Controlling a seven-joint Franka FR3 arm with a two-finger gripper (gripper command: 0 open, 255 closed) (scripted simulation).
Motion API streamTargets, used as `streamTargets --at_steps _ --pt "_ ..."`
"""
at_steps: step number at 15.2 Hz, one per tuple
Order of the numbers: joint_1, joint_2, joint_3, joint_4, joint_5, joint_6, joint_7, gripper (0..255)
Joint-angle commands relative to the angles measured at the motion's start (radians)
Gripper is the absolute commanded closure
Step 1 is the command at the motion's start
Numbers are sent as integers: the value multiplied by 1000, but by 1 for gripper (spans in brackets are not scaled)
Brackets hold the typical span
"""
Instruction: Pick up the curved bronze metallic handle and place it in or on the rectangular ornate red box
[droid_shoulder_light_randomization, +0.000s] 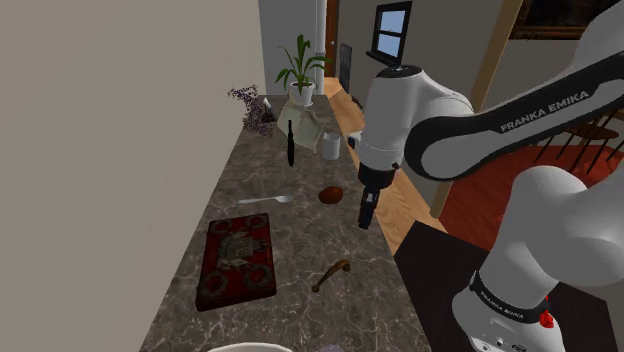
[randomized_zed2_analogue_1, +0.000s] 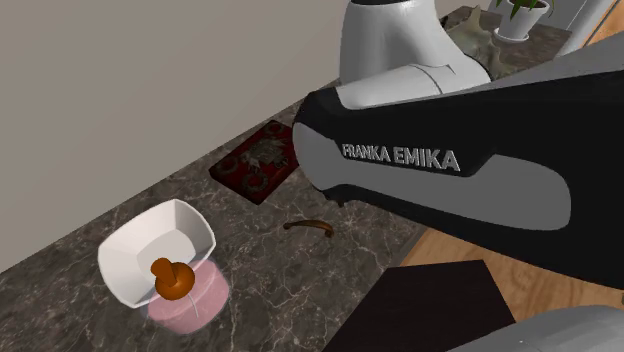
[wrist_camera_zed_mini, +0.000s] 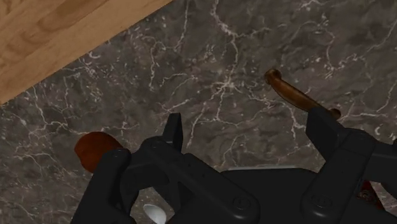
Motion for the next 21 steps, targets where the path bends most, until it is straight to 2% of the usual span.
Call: streamTargets --at_steps 1,6,9,13,16,17,21 --pt "23 50 19 -43 -9 115 -10 0" --pt "41 242 87 -105 -73 414 -4 0" --pt "-15 385 170 -114 -179 592 51 0" --pt "-121 483 235 -100 -294 677 132 0" --pt "-244 561 309 -78 -459 730 250 0" --pt "-272 577 324 -71 -504 738 282 0" --pt "-270 577 322 -71 -504 738 283 0"
